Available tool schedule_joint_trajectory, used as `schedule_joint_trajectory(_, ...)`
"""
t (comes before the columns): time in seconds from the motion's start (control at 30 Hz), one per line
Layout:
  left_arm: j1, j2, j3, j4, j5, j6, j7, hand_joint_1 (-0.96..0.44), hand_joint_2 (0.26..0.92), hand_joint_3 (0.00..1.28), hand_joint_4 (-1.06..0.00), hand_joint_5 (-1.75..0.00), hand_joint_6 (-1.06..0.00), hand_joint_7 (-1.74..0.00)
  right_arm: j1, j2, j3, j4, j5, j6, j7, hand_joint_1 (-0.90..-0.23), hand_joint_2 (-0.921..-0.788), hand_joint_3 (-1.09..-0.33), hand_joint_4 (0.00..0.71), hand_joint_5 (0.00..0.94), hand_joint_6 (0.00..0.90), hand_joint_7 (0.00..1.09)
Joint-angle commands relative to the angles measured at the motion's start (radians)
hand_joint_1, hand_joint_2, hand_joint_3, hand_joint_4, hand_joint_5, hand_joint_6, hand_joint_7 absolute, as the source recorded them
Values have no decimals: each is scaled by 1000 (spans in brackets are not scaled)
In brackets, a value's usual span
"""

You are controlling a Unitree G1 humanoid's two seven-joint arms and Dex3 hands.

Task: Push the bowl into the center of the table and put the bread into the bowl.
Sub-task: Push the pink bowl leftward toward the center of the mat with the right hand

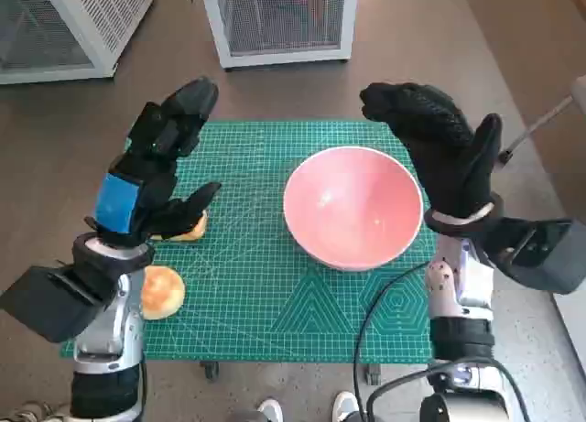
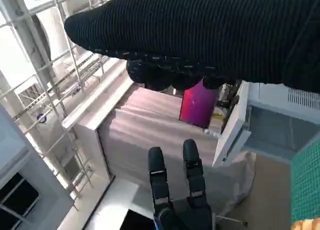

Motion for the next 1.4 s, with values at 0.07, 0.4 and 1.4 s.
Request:
schedule_joint_trajectory(0.07, -15, 9, 2, 6, -4, 5, -6, -584, 921, 381, -274, -3, -145, -467, 20, 6, 2, -4, -1, 4, -5, -614, -921, -614, 249, 3, 389, 15)
schedule_joint_trajectory(0.4, -19, 9, -1, -4, -9, 18, -11, -579, 921, 381, -275, -3, -142, -468, 26, 6, 4, -2, -9, -9, -6, -617, -921, -614, 249, 2, 389, 15)
schedule_joint_trajectory(1.4, -57, 6, -2, 26, -47, 52, -53, -559, 921, 363, -277, -2, -134, -467, -21, -61, -50, 164, -77, -119, -77, -621, -921, -617, 234, 0, 388, 15)
